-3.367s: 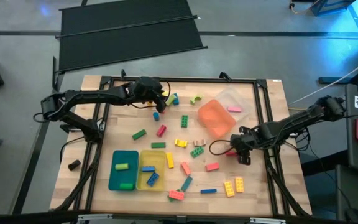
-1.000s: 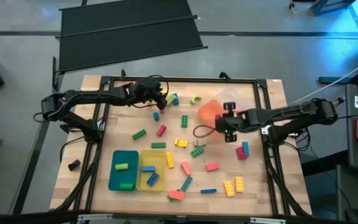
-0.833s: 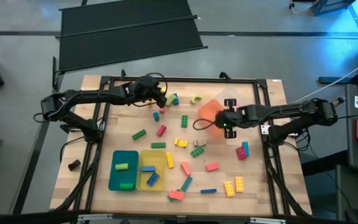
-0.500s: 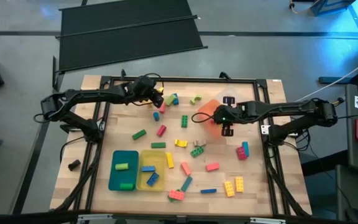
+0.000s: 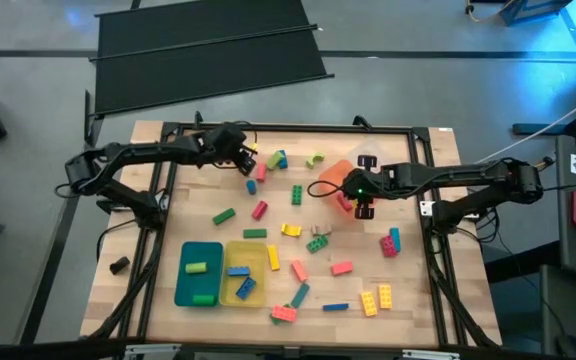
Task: Sort blocks by size
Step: Put the yellow cylinder block into the blue bin
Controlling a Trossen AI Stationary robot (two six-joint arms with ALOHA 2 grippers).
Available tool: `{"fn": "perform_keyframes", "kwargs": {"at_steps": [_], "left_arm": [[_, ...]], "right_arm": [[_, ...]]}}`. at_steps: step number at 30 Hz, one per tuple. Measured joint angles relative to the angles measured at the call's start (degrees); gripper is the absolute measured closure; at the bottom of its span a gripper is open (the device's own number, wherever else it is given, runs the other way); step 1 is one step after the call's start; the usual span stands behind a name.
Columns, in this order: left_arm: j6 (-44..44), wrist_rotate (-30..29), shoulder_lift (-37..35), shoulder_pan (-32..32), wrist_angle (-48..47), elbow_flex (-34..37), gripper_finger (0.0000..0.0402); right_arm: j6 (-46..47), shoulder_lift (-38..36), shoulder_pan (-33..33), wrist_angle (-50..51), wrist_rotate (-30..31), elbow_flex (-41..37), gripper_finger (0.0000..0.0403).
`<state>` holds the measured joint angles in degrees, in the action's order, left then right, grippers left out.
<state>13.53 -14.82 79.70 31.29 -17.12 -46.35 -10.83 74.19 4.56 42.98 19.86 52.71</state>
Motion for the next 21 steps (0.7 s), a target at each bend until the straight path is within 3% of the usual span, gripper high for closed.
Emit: {"fn": "perform_keyframes", "kwargs": {"at_steps": [14, 21], "left_arm": [[5.8, 0.2, 0.0, 1.1, -4.3, 0.0, 0.0249], [1.9, 0.2, -0.1, 1.1, -1.1, 0.0, 0.0249]], "right_arm": [[0.0, 0.0, 0.0, 0.0, 0.0, 0.0, 0.0274], [0.0, 0.0, 0.0, 0.0, 0.0, 0.0, 0.0274]]}}
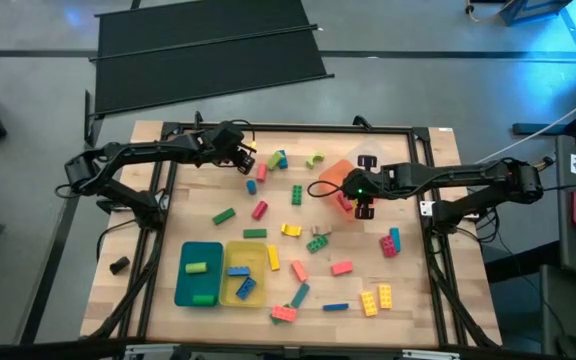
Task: Sort blocks by size
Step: Put the yellow cylinder block into the blue bin
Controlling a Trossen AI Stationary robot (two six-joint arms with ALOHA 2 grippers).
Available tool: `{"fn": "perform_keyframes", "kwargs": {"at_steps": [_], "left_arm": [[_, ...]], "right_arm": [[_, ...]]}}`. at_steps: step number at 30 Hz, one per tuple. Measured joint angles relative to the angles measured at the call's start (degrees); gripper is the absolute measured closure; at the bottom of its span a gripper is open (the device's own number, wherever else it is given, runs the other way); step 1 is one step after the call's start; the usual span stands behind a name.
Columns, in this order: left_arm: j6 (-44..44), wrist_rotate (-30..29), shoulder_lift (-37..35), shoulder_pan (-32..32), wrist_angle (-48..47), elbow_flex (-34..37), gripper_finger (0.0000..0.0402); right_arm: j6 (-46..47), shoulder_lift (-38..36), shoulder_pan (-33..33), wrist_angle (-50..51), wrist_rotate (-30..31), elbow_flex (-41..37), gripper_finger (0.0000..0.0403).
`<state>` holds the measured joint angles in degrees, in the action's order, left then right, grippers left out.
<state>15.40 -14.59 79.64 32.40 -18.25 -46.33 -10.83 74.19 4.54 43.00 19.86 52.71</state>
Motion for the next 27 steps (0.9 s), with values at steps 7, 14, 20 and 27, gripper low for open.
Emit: {"fn": "perform_keyframes", "kwargs": {"at_steps": [7, 14, 20, 27], "left_arm": [[1.7, 0.0, 0.0, 0.0, -3.8, 0.0, 0.0249], [2.7, 0.6, 0.0, 0.0, -2.8, 0.0, 0.0249], [-4.1, 0.5, 0.0, 0.0, 0.3, 0.0, 0.0249], [-3.3, 0.6, 0.7, 0.0, -1.0, 0.0, 0.0249]], "right_arm": [[0.0, 0.0, 0.0, 0.0, 0.0, 0.0, 0.0274], [0.0, 0.0, 0.0, 0.0, 0.0, 0.0, 0.0274], [0.0, 0.0, 0.0, 0.2, 0.0, 0.0, 0.0274], [0.0, 0.0, 0.0, 0.2, 0.0, 0.0, 0.0274]]}}
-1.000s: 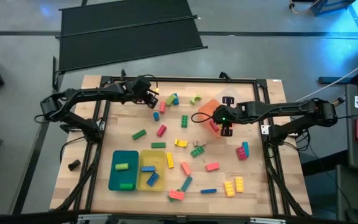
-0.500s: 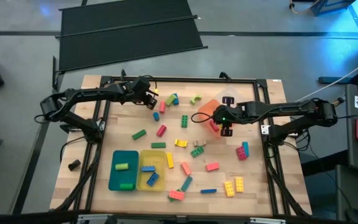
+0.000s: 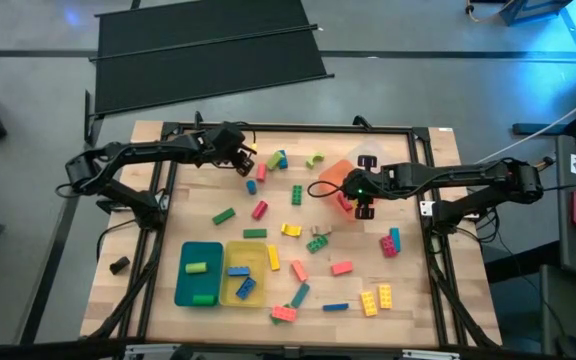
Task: Sort blocks by size
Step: Put the yellow cylinder block into the blue bin
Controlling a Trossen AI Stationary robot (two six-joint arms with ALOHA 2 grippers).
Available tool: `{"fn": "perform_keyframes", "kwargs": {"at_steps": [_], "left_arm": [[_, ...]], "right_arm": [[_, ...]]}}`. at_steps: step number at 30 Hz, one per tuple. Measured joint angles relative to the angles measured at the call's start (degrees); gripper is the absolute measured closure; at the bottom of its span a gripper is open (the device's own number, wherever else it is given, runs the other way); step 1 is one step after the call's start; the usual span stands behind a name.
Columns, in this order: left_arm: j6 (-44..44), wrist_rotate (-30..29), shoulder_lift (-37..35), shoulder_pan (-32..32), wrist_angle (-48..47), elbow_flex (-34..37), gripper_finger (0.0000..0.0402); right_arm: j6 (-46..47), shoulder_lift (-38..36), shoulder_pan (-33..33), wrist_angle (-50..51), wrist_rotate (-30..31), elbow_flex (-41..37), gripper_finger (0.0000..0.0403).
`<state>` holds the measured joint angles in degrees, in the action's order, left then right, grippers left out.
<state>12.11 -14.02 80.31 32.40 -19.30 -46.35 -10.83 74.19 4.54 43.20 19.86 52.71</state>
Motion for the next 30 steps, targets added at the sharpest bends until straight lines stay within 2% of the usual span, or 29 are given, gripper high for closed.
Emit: {"fn": "perform_keyframes", "kwargs": {"at_steps": [7, 17, 30], "left_arm": [[2.5, -0.1, 2.6, 0.0, -1.5, 0.0, 0.0249], [3.3, -0.1, 2.7, 0.0, -2.9, 0.0, 0.0249], [5.4, 1.0, 5.1, -0.2, -1.1, -0.2, 0.0249]], "right_arm": [[0.0, 0.0, 0.0, 0.2, 0.0, 0.0, 0.0274], [0.0, 0.0, 0.0, 0.3, 0.0, 0.0, 0.0274], [0.0, 0.0, 0.0, 0.3, 0.0, 0.0, 0.0274]]}}
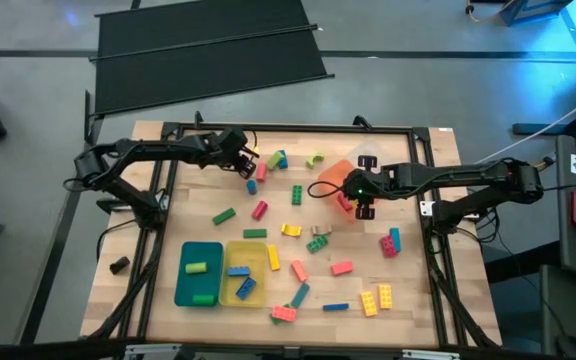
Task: Sort blocks by size
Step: Put the yellow cylinder block into the blue bin
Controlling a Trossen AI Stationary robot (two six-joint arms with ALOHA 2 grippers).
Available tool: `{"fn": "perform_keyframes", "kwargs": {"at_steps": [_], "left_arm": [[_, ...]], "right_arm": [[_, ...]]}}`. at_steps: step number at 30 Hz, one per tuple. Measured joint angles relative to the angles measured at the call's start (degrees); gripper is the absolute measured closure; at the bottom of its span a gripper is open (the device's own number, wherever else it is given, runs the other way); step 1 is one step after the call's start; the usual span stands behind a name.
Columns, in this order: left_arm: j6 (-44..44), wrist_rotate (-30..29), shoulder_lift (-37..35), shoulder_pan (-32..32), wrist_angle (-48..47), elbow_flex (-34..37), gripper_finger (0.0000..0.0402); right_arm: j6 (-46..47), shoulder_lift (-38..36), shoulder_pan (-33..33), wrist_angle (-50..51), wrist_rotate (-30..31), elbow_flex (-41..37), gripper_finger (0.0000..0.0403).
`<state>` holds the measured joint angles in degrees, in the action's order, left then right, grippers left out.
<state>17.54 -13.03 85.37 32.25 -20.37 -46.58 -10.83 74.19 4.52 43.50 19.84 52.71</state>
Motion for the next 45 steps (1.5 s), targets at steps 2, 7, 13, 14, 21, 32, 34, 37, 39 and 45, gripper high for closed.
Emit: {"fn": "perform_keyframes", "kwargs": {"at_steps": [2, 7, 13, 14, 21, 32, 34, 37, 39, 45], "left_arm": [[0.5, 0.5, 1.1, 0.0, -0.9, 0.2, 0.0249], [0.5, 0.8, 2.4, 0.0, -0.2, 0.1, 0.0249], [-6.3, 0.9, 1.9, 0.1, 0.0, 0.2, 0.0249], [-9.0, 0.9, 1.6, 0.1, -0.2, 0.2, 0.0249], [-38.8, 0.9, -0.4, 0.1, -6.3, -2.4, 0.0249], [-66.0, 0.3, 0.0, 1.8, -14.4, -2.4, 0.0249], [-66.3, 0.3, 0.0, 2.4, -13.8, -2.4, 0.0249], [-69.5, 0.3, 0.0, 2.9, -13.1, -2.4, 0.0249], [-72.1, 0.3, 0.0, 3.1, -13.1, -2.4, 0.0249], [-79.5, 0.4, 2.9, 4.3, -11.0, -2.4, 0.0249]], "right_arm": [[0.0, 0.0, 0.0, 0.1, 0.0, 0.0, 0.0274], [0.0, 0.0, 0.0, 0.1, 0.0, 0.0, 0.0274], [0.0, 0.0, 0.0, 0.1, 0.0, 0.0, 0.0274], [0.0, 0.0, 0.0, 0.1, 0.0, 0.0, 0.0274], [0.0, 0.0, 0.0, 0.1, 0.0, 0.0, 0.0274], [0.0, 0.0, 0.0, 0.1, -3.0, 0.0, 0.0274], [0.0, 0.0, 0.0, 0.1, -3.0, 0.0, 0.0274], [0.0, 0.0, 0.0, 0.1, -3.0, 0.0, 0.0274], [0.0, 0.0, 0.0, 0.1, -3.0, 0.0, 0.0274], [0.0, 0.0, 0.0, 0.1, -3.0, 0.0, 0.0274]]}}
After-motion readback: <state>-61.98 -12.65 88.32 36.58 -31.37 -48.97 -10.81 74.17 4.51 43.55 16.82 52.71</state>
